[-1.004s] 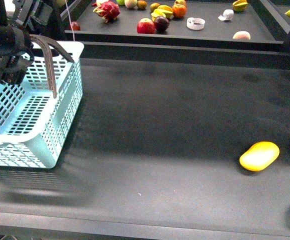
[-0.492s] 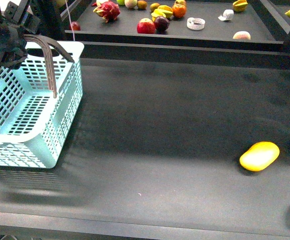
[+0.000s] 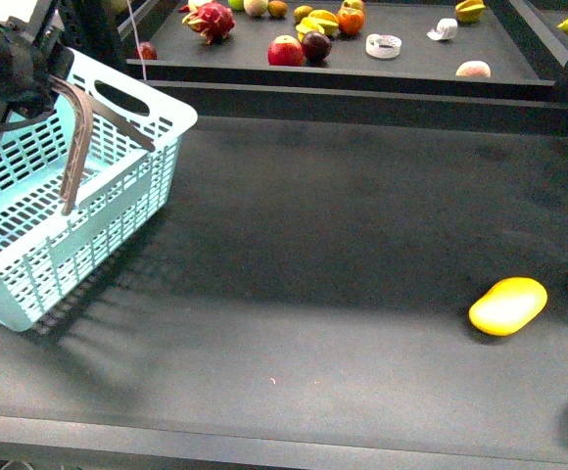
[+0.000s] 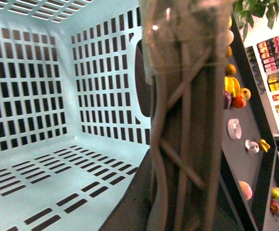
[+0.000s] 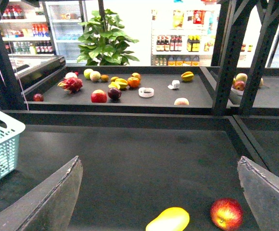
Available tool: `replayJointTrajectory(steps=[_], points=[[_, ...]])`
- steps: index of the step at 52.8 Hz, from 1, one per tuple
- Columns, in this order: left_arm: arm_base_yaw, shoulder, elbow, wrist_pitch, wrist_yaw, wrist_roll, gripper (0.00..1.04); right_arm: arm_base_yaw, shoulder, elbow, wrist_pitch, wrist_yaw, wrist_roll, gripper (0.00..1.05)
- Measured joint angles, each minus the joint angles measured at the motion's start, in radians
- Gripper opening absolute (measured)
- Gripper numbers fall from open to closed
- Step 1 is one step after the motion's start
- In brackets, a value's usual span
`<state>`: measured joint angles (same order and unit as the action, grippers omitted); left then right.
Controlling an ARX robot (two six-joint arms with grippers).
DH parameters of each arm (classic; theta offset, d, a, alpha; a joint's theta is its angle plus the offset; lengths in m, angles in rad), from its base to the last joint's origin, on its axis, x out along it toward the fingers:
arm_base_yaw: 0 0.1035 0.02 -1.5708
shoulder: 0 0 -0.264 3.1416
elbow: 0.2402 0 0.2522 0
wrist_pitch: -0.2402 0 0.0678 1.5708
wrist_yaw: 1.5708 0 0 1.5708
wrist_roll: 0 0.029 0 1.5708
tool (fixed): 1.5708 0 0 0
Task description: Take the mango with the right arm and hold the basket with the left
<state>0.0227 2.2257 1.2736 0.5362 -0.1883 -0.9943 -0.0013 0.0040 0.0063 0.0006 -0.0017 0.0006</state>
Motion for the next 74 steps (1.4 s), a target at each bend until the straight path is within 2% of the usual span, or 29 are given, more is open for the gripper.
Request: replayJointTrajectory(steps=[7,19,23,26,41,53,74], points=[[-0.03,-0.169,-0.131,0.052,0.009,0.043,0.06,0.0,0.0,0.0,0.0,0.0,0.0,0.96],[-0.121,-0.452,-0.354,0.146,0.096,0.216,0.06,0.0,0.0,0.0,0.0,0.0,0.0,0.96],[-0.161,-0.504,-0.415,0.158,0.106,0.273,0.06,0.0,0.0,0.0,0.0,0.0,0.0,0.96],[-0.202,-0.54,-0.479,0.195,0.148,0.356,0.06,0.0,0.0,0.0,0.0,0.0,0.0,0.96],[-0.345,-0.626,-0.698,0.294,0.146,0.614,0.05,0.0,0.0,0.0,0.0,0.0,0.0,0.96],[-0.359,-0.642,-0.788,0.377,0.151,0.686,0.05,0.0,0.0,0.0,0.0,0.0,0.0,0.96],[-0.367,-0.665,-0.87,0.453,0.246,0.733,0.05,0.0,0.0,0.0,0.0,0.0,0.0,0.96]])
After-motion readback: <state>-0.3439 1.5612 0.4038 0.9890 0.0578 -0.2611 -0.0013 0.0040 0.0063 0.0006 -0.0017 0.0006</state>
